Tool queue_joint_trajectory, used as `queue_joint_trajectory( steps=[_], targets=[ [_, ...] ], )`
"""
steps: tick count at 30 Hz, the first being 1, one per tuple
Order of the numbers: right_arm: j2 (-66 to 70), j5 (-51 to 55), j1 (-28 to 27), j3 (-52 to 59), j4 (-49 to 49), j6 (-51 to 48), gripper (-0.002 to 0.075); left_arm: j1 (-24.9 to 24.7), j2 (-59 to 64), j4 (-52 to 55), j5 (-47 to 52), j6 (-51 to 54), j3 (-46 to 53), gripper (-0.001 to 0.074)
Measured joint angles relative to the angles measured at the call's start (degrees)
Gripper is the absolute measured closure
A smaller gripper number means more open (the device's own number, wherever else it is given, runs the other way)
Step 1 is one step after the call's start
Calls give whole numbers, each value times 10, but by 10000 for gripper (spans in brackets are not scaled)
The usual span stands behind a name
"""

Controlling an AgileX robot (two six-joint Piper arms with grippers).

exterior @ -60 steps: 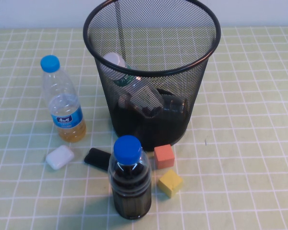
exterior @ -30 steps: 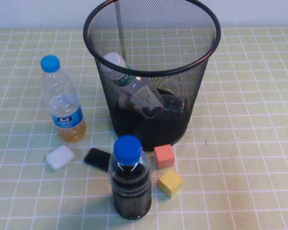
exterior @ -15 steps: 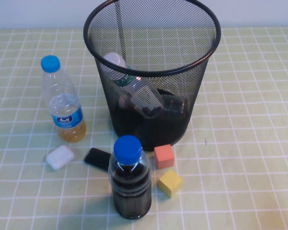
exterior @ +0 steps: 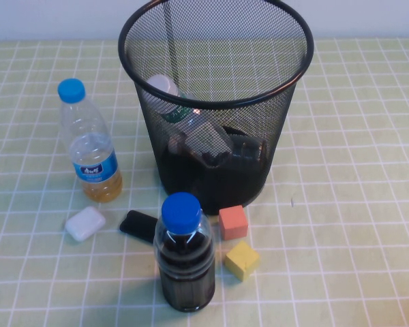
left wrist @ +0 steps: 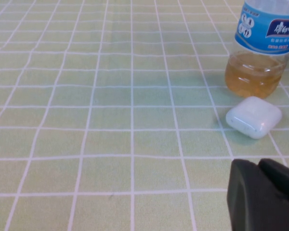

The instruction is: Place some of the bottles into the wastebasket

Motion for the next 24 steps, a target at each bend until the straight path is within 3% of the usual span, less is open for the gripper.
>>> queue_joint_trajectory(
  steps=[24],
  targets=[
    [-1,0,0,0,-6,4,734,0,0,0,0,0,0,736]
  ],
)
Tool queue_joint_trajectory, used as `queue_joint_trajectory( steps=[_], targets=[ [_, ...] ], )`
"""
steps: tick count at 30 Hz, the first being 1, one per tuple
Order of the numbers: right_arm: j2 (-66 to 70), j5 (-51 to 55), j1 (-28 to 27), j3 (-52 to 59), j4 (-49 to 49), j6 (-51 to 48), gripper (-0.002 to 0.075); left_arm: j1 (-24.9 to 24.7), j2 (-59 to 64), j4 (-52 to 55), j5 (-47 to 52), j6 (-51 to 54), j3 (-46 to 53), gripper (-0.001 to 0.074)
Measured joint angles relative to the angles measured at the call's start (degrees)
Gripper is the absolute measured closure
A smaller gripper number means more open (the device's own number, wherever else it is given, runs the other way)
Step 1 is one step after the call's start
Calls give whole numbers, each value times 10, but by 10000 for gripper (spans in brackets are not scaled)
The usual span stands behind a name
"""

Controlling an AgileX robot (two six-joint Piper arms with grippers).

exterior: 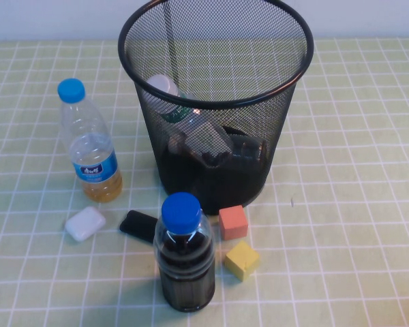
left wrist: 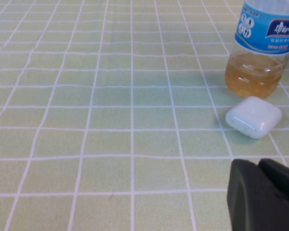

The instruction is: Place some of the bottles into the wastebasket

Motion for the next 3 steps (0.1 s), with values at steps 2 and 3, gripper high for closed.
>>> queue_joint_trajectory(
  steps=[2,3],
  targets=[
    [0,0,0,0,0,0,734,0,0,0,0,0,0,736],
    [0,0,0,0,0,0,734,0,0,0,0,0,0,736]
  ],
)
